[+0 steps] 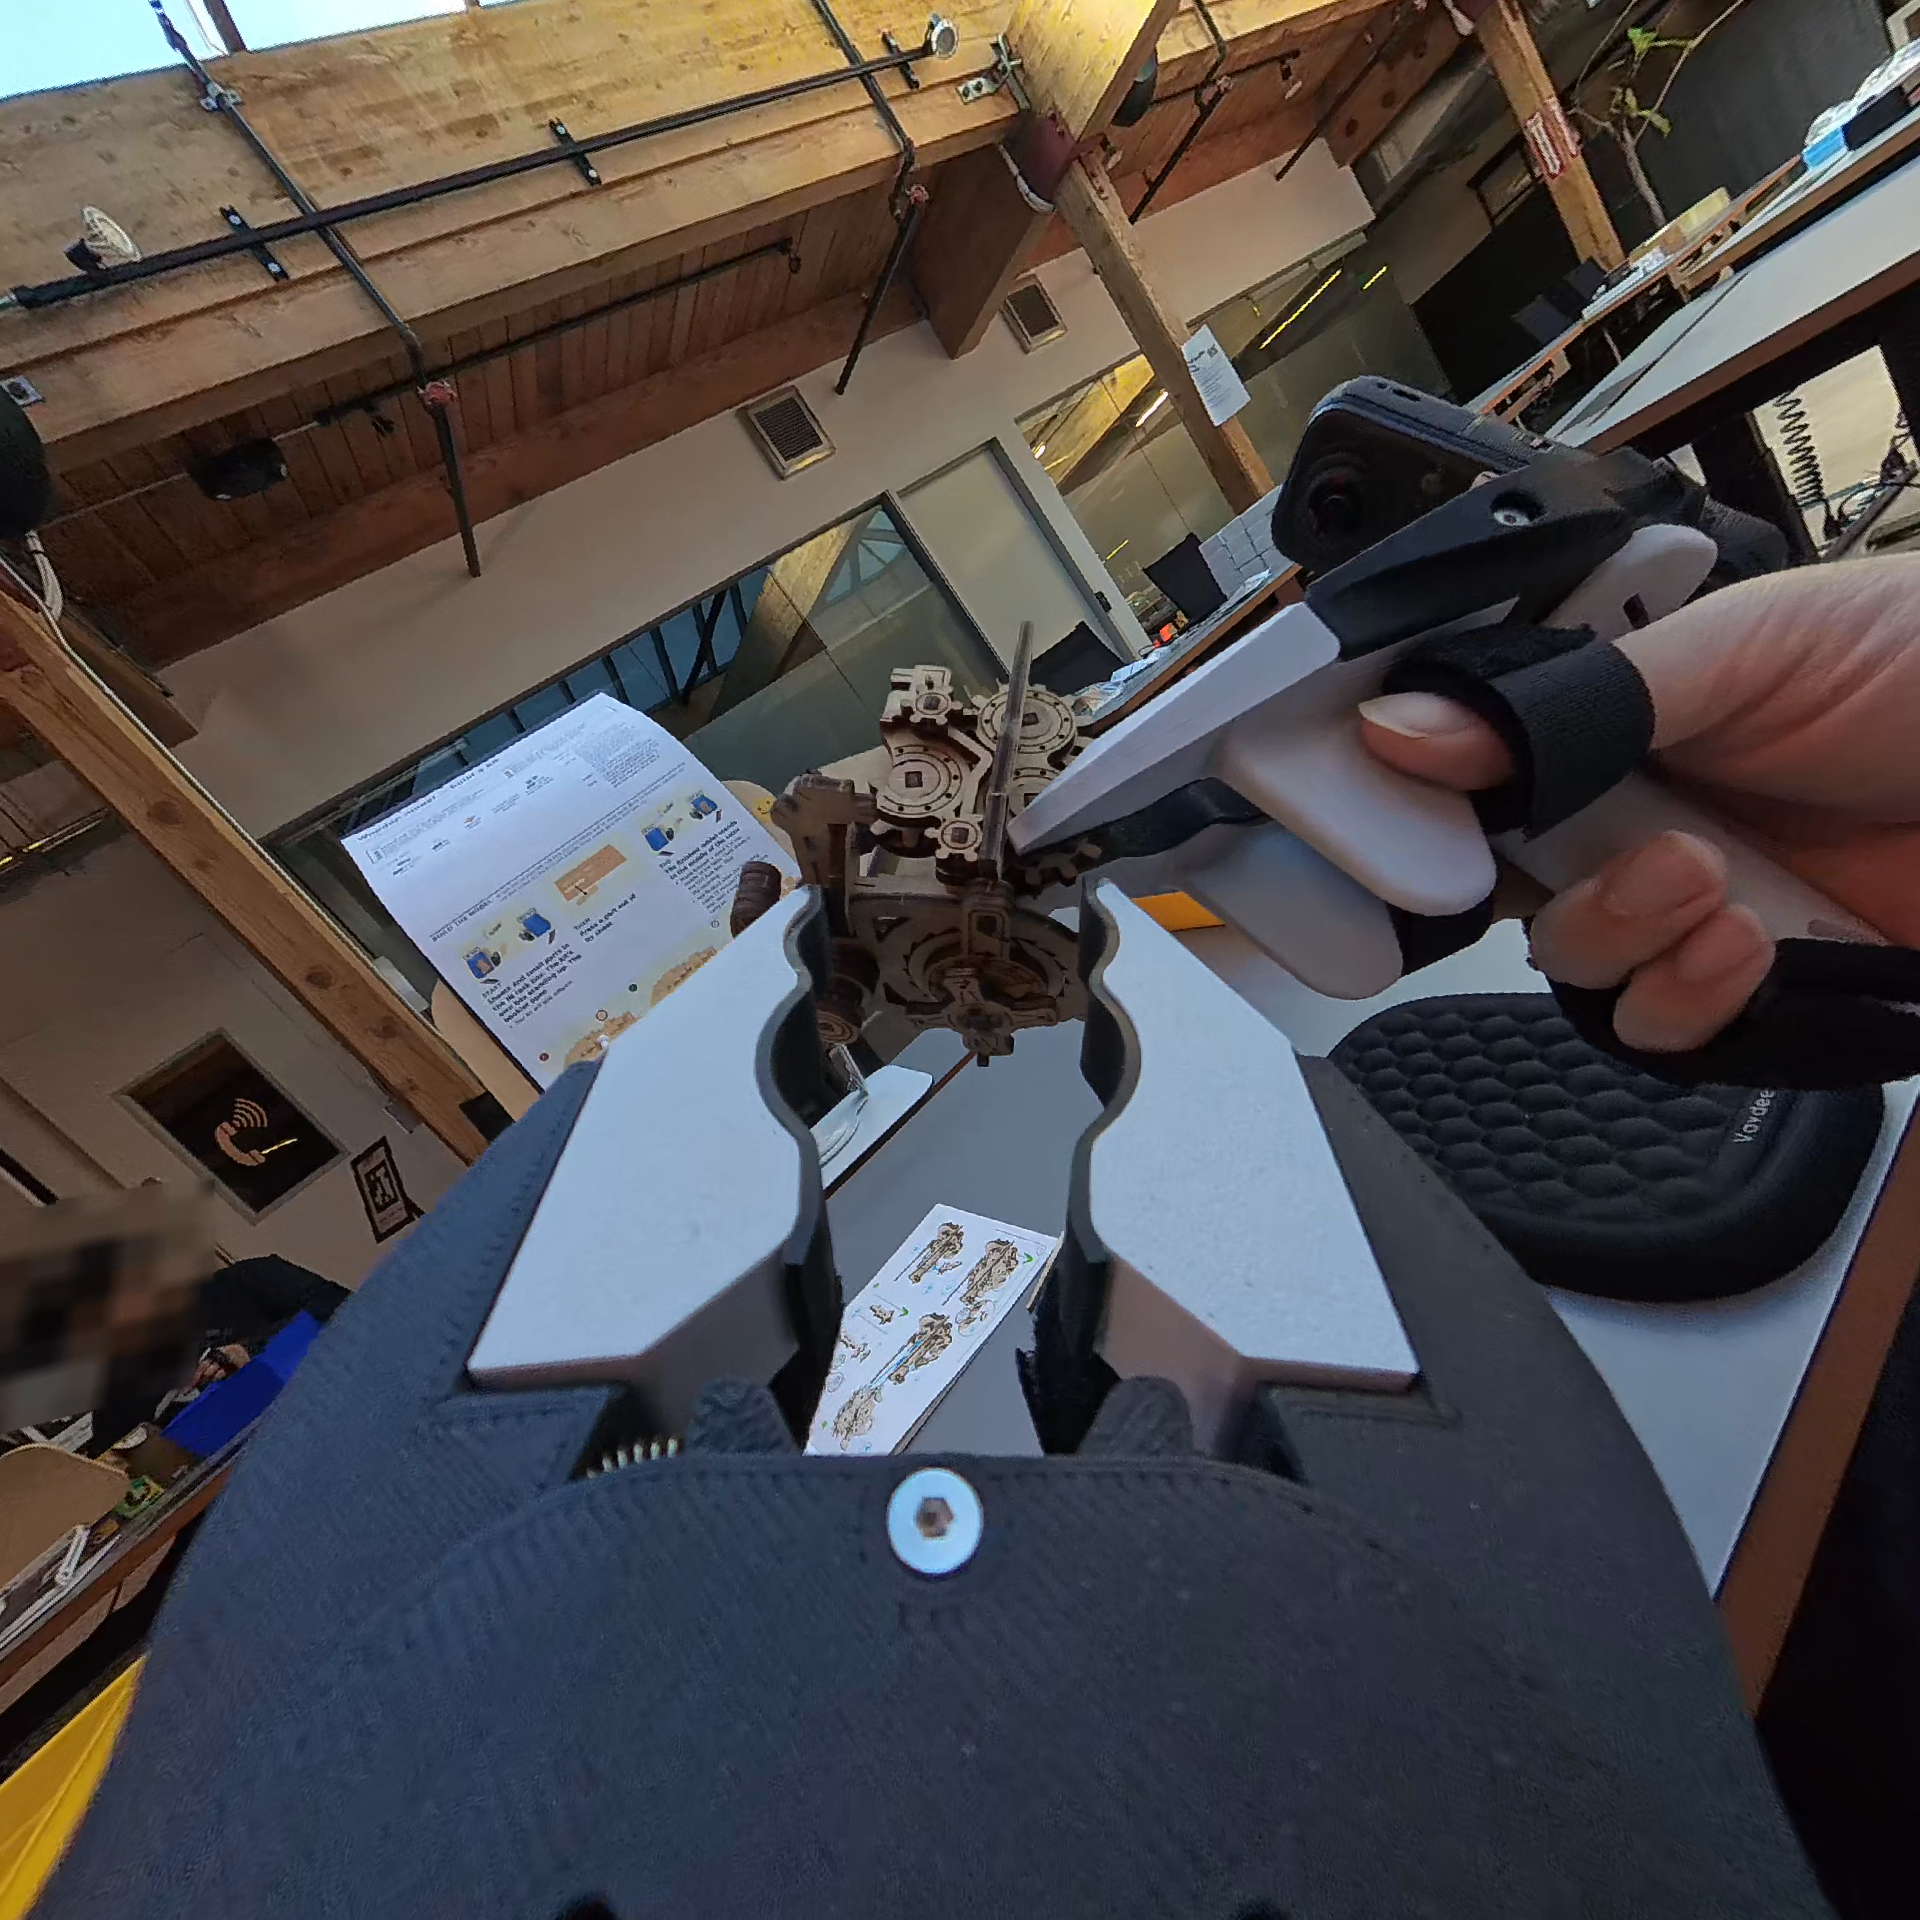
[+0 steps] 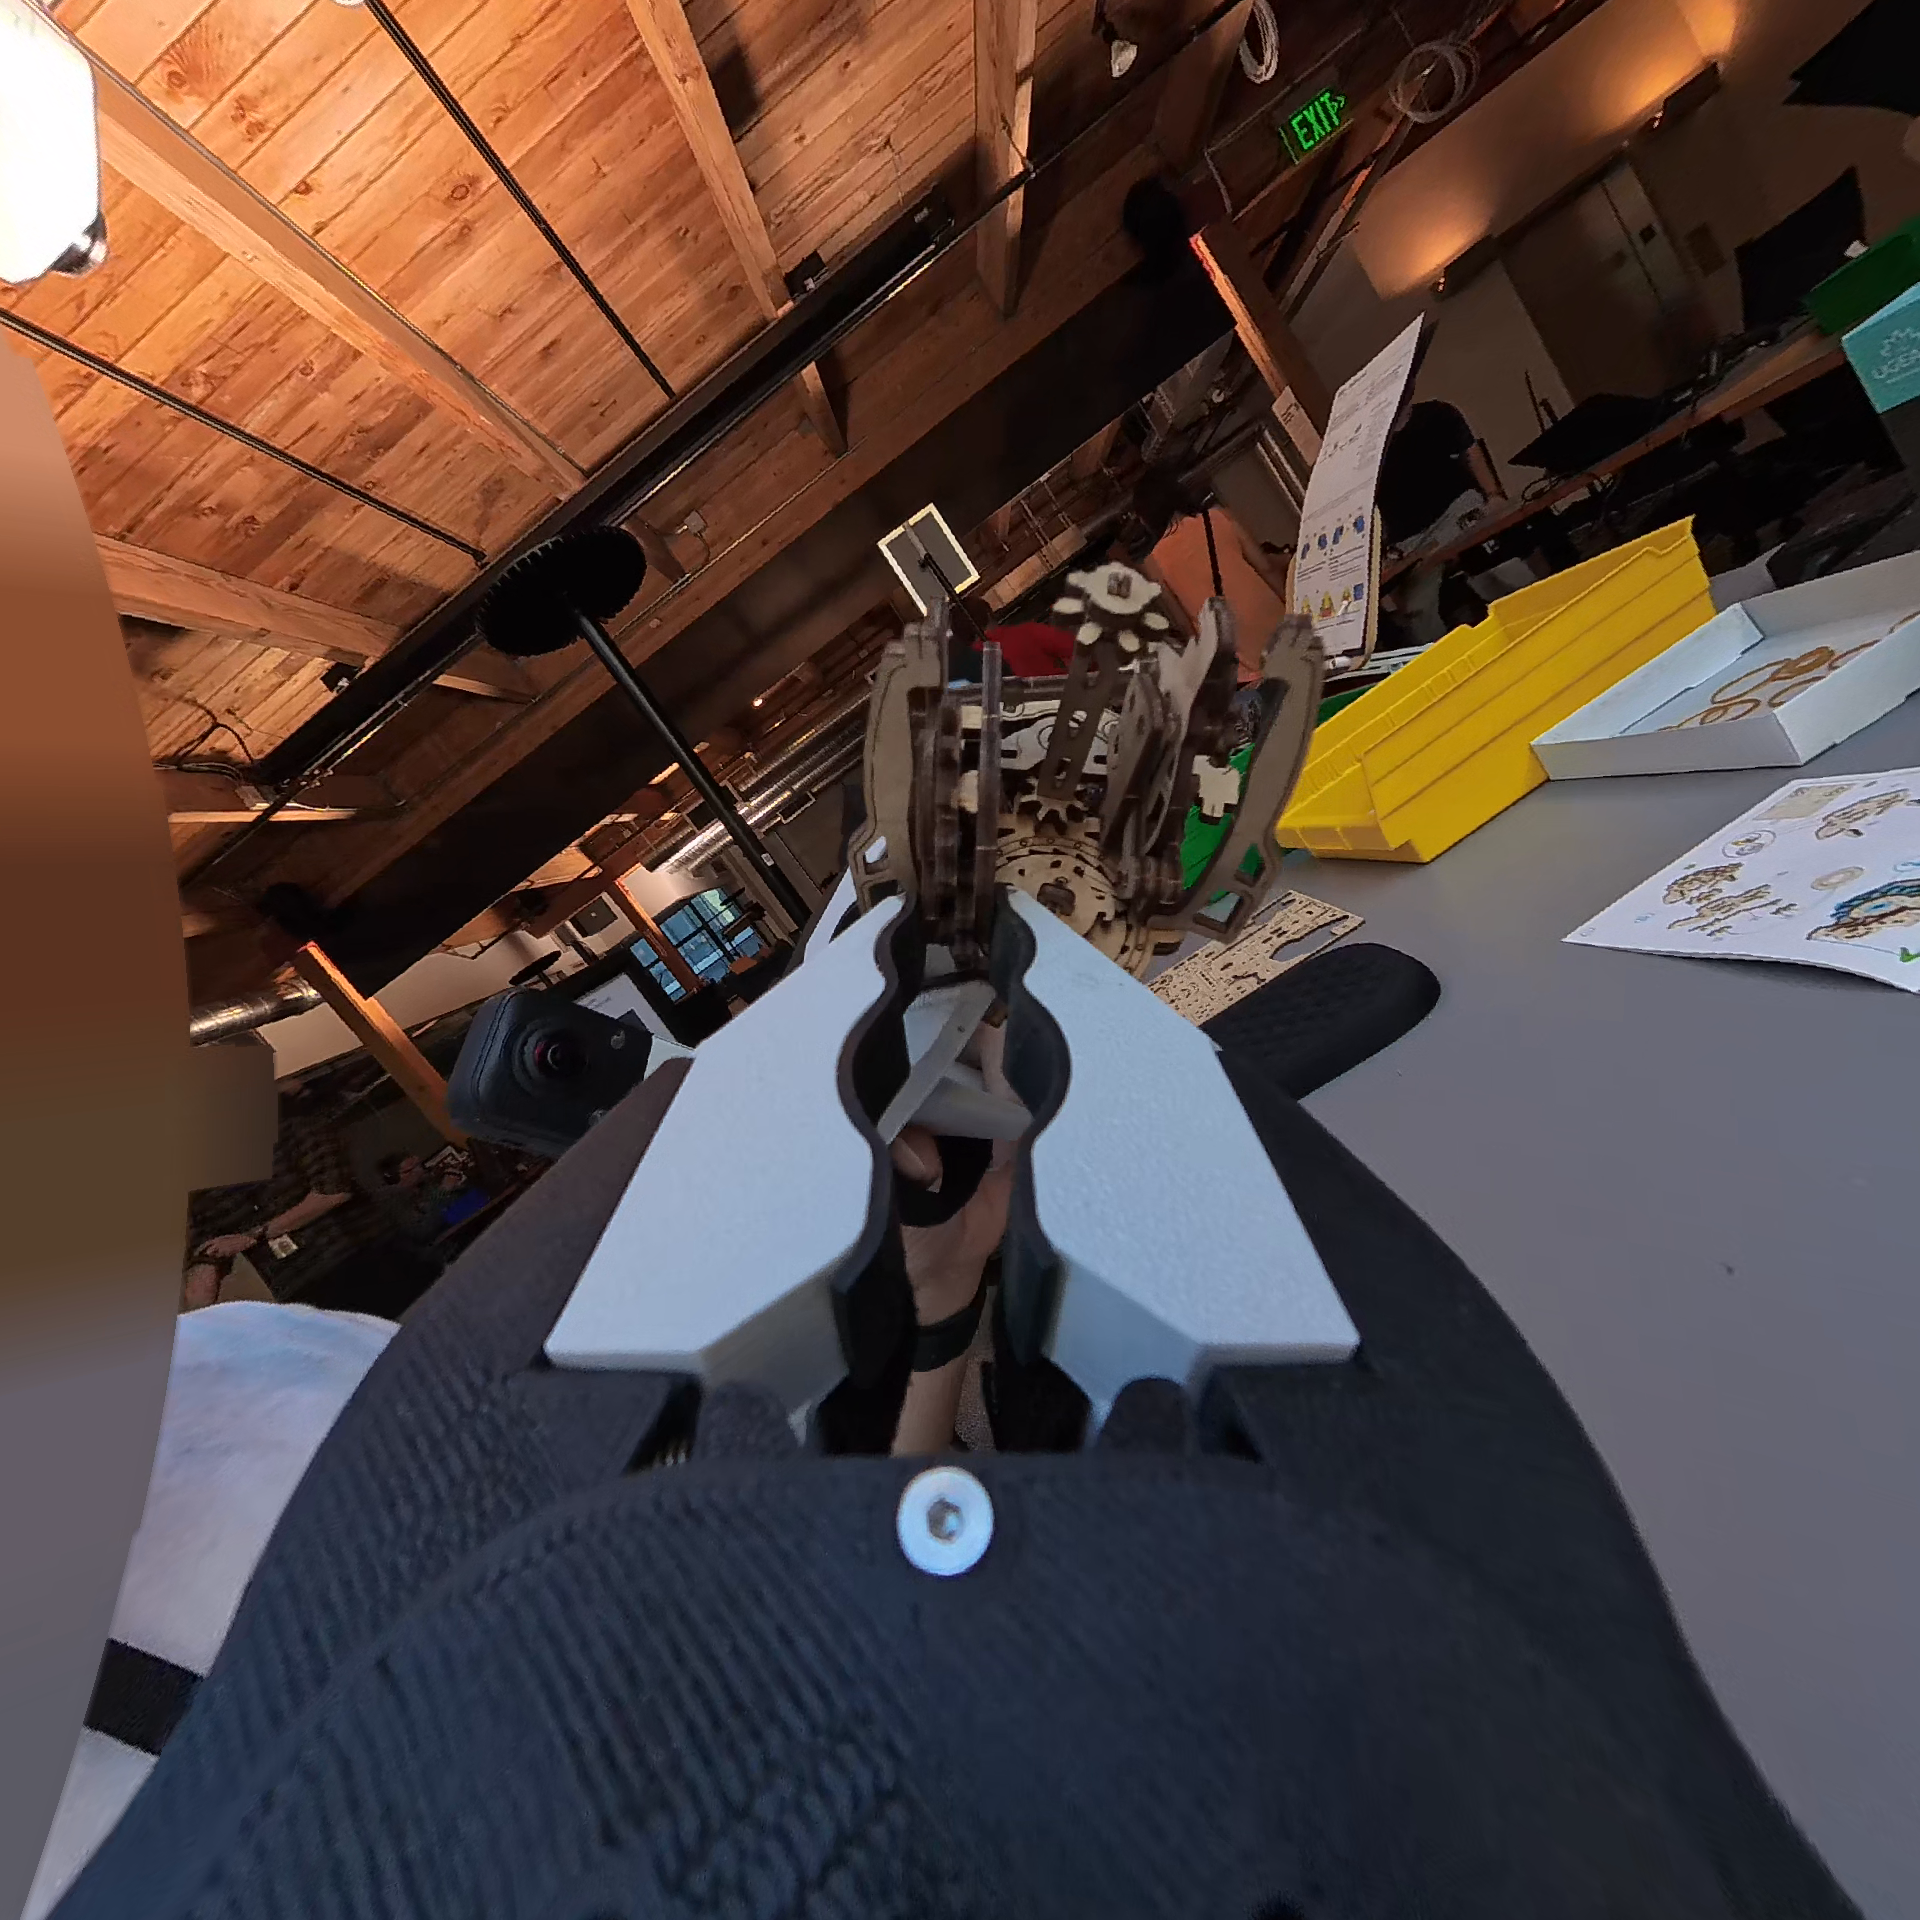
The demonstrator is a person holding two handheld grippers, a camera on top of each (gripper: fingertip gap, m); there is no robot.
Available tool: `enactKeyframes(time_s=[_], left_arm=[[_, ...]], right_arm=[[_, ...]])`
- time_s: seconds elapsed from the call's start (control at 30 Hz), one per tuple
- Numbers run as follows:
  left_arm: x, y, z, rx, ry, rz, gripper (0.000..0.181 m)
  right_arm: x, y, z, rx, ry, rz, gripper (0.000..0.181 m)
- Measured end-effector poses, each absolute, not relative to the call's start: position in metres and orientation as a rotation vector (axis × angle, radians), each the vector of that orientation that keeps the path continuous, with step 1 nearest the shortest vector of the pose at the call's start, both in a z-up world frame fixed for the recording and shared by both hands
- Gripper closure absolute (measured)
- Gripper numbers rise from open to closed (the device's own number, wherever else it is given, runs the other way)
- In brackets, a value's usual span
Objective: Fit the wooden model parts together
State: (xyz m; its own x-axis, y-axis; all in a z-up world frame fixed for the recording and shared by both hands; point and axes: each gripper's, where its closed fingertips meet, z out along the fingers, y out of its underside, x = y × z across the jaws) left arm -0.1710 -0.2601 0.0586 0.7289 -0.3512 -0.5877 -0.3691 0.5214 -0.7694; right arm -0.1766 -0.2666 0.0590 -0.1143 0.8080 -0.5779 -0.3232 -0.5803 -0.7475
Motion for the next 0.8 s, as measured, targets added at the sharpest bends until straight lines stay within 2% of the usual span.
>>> enactKeyframes(time_s=[0.2,0.8], left_arm=[[-0.166,-0.276,0.074,-0.977,0.777,0.014,0.136],[-0.164,-0.293,0.076,-0.856,0.745,0.071,0.137]], right_arm=[[-0.172,-0.282,0.071,-1.196,-0.638,1.778,0.171],[-0.17,-0.299,0.074,-1.131,-0.688,1.806,0.171]])
